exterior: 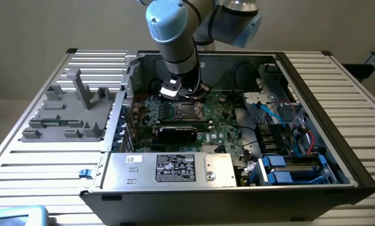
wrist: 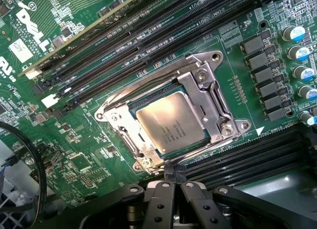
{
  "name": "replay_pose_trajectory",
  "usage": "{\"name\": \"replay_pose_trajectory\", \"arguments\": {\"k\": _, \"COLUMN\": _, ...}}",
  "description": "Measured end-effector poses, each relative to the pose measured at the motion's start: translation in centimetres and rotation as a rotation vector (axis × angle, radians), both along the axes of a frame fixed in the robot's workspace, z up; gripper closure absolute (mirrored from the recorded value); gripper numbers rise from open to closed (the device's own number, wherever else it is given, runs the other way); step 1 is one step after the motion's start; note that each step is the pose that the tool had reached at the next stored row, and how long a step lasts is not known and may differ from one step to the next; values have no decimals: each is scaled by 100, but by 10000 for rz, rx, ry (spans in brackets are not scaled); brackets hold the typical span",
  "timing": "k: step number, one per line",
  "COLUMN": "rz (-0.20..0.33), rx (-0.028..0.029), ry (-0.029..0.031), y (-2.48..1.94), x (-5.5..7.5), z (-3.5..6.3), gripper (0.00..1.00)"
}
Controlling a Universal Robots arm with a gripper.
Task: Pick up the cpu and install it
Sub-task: 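Install the first cpu locking lever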
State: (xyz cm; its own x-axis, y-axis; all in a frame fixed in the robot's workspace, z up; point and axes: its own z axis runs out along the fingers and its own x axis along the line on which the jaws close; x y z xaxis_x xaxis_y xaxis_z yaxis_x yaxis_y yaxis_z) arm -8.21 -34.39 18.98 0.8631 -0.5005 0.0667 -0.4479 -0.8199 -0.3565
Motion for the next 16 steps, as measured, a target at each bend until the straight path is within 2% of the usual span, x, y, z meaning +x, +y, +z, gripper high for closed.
{"name": "replay_pose_trajectory", "arguments": {"k": 9, "rz": -1, "rx": 45, "ry": -2, "y": 0, "x": 0, "z": 11, "gripper": 89}}
{"name": "replay_pose_trajectory", "arguments": {"k": 12, "rz": 0, "rx": 43, "ry": 7, "y": -1, "x": 0, "z": 81, "gripper": 89}}
{"name": "replay_pose_trajectory", "arguments": {"k": 16, "rz": 0, "rx": 41, "ry": 41, "y": -7, "x": 0, "z": 231, "gripper": 89}}
